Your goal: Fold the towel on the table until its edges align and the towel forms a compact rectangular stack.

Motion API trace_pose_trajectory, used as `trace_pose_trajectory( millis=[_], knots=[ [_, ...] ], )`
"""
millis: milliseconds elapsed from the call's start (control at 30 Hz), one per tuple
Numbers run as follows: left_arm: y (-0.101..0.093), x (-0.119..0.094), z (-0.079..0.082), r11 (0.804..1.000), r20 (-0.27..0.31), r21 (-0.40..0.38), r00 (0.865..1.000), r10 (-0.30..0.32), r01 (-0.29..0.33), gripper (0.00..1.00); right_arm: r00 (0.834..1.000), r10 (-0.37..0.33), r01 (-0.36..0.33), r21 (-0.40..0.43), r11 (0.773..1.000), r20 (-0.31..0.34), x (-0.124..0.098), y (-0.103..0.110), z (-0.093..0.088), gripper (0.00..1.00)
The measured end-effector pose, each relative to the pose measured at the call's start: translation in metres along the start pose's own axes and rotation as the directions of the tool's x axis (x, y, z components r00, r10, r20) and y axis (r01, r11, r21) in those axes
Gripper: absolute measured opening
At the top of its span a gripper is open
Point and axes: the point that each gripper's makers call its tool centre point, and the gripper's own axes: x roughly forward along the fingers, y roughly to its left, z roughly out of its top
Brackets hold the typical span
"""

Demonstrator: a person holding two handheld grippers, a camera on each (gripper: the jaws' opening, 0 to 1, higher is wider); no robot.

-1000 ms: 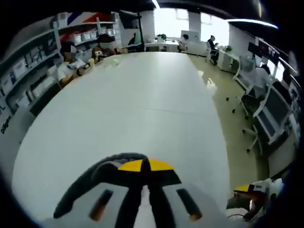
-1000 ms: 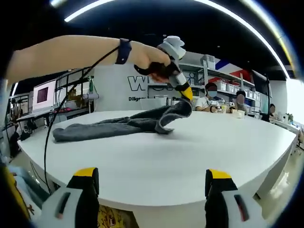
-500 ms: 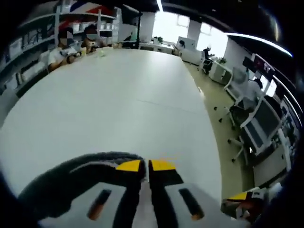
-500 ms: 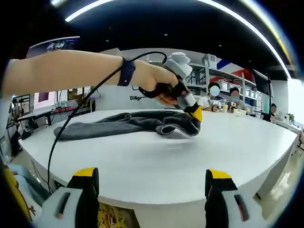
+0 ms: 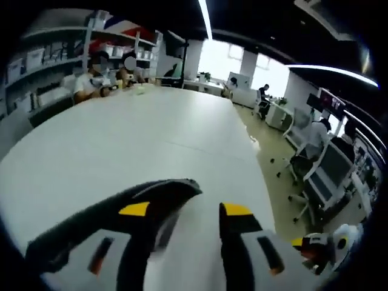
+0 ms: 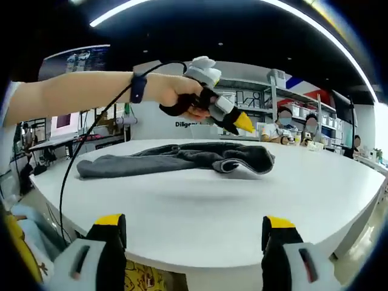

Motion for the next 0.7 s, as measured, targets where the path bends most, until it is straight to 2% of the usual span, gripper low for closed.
trace_pose_trajectory(
  millis=[67, 133, 267, 300, 400, 467, 533, 633, 700],
  knots=[
    [0.003, -0.033, -0.011, 1.000, 0.009, -0.004, 1.000, 0.003, -0.003, 0.50, 1.000, 0.012, -0.012, -0.009, 1.000, 0.004, 0.001, 0.005, 0.003, 0.97],
    [0.009, -0.057, -0.019, 0.999, 0.010, 0.037, 1.000, 0.024, -0.024, 0.51, 1.000, 0.026, -0.026, -0.021, 0.999, 0.000, 0.004, 0.008, 0.004, 0.97],
    [0.027, -0.123, -0.046, 0.995, 0.036, 0.054, 0.996, 0.087, -0.089, 0.54, 0.999, 0.039, -0.039, -0.031, 0.999, -0.005, 0.010, 0.013, 0.008, 0.97],
    [0.035, -0.142, -0.053, 0.992, 0.049, 0.050, 0.992, 0.113, -0.115, 0.56, 0.999, 0.046, -0.046, -0.034, 0.998, -0.004, 0.011, 0.016, 0.009, 0.97],
    [0.059, -0.203, -0.078, 0.980, 0.109, -0.030, 0.974, 0.200, -0.198, 0.58, 0.998, 0.066, -0.066, -0.044, 0.997, 0.000, 0.013, 0.025, 0.013, 0.97],
    [0.081, -0.241, -0.087, 0.963, 0.176, -0.084, 0.947, 0.269, -0.257, 0.58, 0.997, 0.073, -0.073, -0.054, 0.996, -0.003, 0.015, 0.030, 0.014, 0.97],
    [0.092, -0.269, -0.101, 0.947, 0.194, -0.092, 0.927, 0.321, -0.309, 0.60, 0.997, 0.080, -0.080, -0.063, 0.995, -0.006, 0.016, 0.034, 0.016, 0.97],
    [0.104, -0.315, -0.122, 0.904, 0.271, -0.116, 0.862, 0.428, -0.412, 0.65, 0.996, 0.087, -0.088, -0.078, 0.993, -0.011, 0.018, 0.040, 0.019, 0.97],
    [0.099, -0.340, -0.138, 0.882, 0.331, -0.143, 0.818, 0.471, -0.450, 0.68, 0.995, 0.096, -0.097, -0.089, 0.991, -0.015, 0.019, 0.044, 0.021, 0.97]
  ],
)
